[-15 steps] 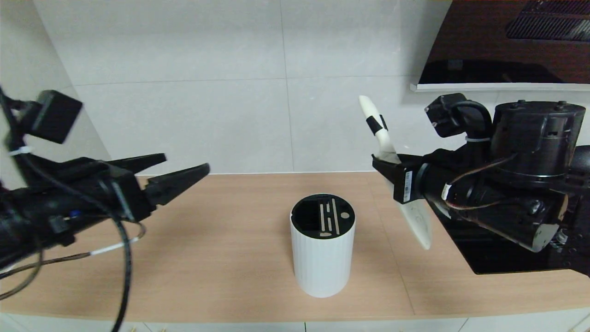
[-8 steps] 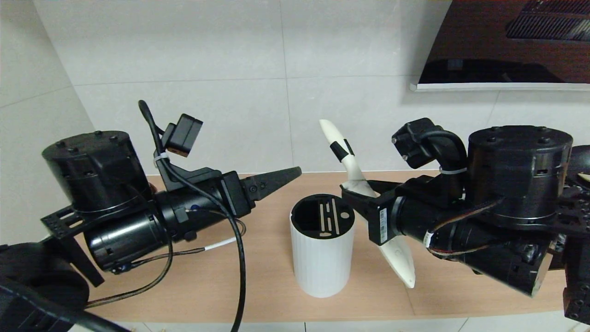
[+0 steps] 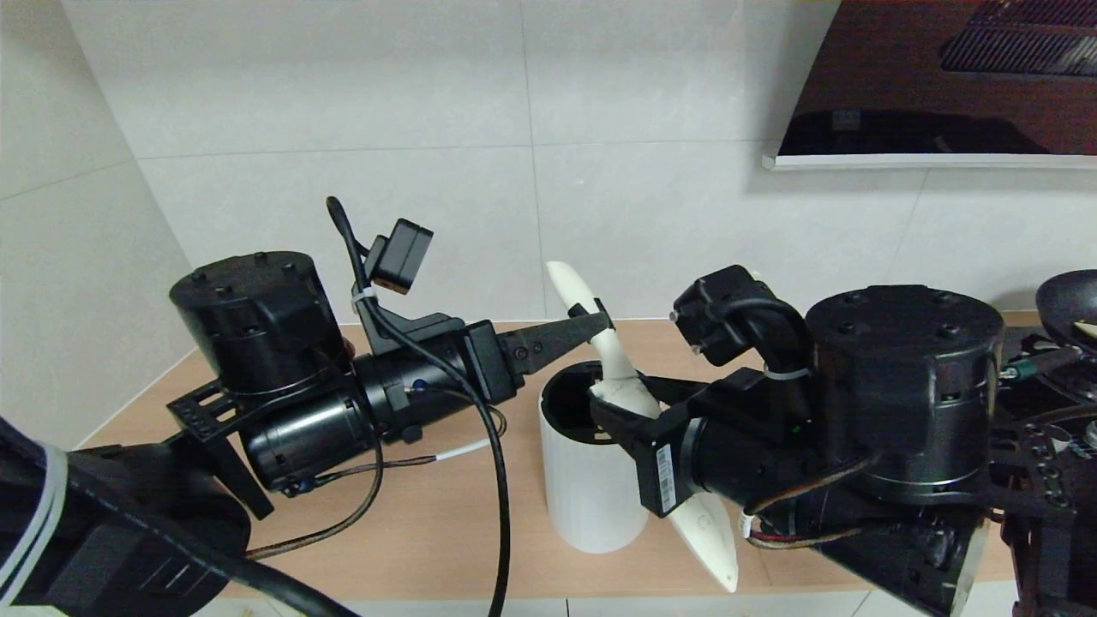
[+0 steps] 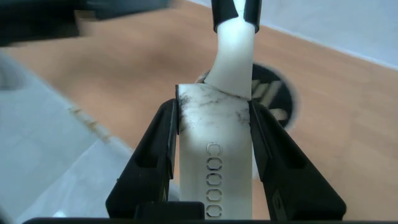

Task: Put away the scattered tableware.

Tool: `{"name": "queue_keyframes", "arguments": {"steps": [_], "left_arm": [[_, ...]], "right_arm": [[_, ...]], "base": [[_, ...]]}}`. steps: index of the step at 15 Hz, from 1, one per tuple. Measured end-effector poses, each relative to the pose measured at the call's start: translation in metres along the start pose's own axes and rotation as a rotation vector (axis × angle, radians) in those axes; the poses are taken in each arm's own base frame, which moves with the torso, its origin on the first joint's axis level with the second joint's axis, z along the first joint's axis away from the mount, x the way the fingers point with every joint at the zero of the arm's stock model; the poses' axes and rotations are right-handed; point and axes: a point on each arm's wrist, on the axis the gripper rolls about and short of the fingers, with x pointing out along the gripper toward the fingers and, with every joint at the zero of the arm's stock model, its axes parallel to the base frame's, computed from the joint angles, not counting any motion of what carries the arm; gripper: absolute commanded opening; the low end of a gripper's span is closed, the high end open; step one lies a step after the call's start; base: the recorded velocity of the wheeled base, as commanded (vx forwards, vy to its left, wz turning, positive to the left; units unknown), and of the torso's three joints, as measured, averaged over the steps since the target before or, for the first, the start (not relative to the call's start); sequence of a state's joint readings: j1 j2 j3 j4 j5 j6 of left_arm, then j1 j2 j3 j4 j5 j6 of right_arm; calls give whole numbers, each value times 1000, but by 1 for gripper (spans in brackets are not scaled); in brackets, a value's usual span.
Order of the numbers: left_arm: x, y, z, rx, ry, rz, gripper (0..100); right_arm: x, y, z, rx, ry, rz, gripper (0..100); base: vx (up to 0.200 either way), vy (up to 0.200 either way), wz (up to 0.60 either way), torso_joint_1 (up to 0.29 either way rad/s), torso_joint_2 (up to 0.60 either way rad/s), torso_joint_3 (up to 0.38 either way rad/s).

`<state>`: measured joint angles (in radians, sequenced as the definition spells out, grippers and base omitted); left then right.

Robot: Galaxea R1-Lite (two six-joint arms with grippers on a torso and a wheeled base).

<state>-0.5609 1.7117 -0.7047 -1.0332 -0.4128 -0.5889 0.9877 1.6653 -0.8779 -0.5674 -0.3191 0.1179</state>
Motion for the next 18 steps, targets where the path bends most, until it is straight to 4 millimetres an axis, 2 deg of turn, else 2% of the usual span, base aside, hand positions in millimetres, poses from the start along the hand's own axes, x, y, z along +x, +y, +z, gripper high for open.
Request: {"name": "queue_keyframes", "arguments": {"steps": [6, 16, 17, 18], "left_arm": [[11, -1, -10, 7, -7, -16, 100], [18, 3, -15, 16, -39, -7, 100], [18, 3, -14, 16, -46, 2, 0], [18, 3, -14, 17, -51, 7, 0]], "right_arm": [[-3, 14, -4, 5, 10, 45, 0], [-1, 17, -8, 15, 24, 51, 0], [0, 17, -8, 15, 25, 51, 0], [-1, 17, -8, 15, 24, 51, 0]], "base": [[0, 0, 0, 0, 0, 0], [0, 0, 0, 0, 0, 0], [0, 0, 0, 0, 0, 0], [0, 0, 0, 0, 0, 0]]}}
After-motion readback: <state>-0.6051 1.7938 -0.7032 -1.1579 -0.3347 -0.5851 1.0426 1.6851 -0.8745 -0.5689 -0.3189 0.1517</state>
